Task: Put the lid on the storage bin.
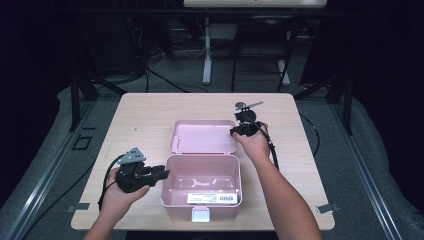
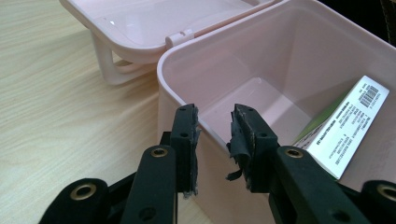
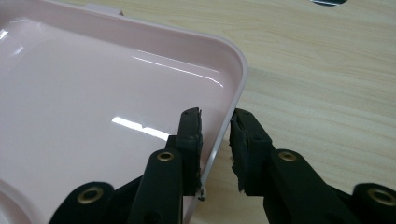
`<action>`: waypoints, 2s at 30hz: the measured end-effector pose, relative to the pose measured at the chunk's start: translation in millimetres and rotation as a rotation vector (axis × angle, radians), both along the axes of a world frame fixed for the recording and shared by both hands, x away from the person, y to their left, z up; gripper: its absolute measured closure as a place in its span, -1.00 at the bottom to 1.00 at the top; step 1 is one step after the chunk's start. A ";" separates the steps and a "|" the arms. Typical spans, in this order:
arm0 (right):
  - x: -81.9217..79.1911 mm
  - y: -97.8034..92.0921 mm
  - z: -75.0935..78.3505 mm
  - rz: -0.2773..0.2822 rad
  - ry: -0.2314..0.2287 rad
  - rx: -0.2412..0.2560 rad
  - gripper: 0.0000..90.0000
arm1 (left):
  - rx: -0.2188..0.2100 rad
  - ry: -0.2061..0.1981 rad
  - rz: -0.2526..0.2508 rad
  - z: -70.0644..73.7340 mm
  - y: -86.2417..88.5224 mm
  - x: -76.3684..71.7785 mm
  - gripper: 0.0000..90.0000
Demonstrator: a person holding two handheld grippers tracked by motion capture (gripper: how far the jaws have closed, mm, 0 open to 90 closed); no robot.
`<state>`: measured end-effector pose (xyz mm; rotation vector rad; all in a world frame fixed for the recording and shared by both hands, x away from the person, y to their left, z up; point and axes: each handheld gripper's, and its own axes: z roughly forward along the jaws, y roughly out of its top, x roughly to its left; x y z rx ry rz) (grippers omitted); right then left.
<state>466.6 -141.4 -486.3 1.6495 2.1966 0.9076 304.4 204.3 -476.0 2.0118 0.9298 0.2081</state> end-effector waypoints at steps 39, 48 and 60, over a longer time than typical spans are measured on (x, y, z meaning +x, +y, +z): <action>-18.2 1.5 39.2 -0.066 -0.127 0.026 0.82 | -0.001 0.004 0.004 0.1 -0.4 -0.3 0.57; -23.8 1.1 51.2 -0.050 -0.157 0.017 0.85 | -0.004 0.005 0.008 -0.1 -0.4 -0.3 0.57; -40.2 -2.4 70.7 -0.018 -0.221 0.022 0.87 | -0.008 0.004 0.008 -0.6 -0.1 0.1 0.56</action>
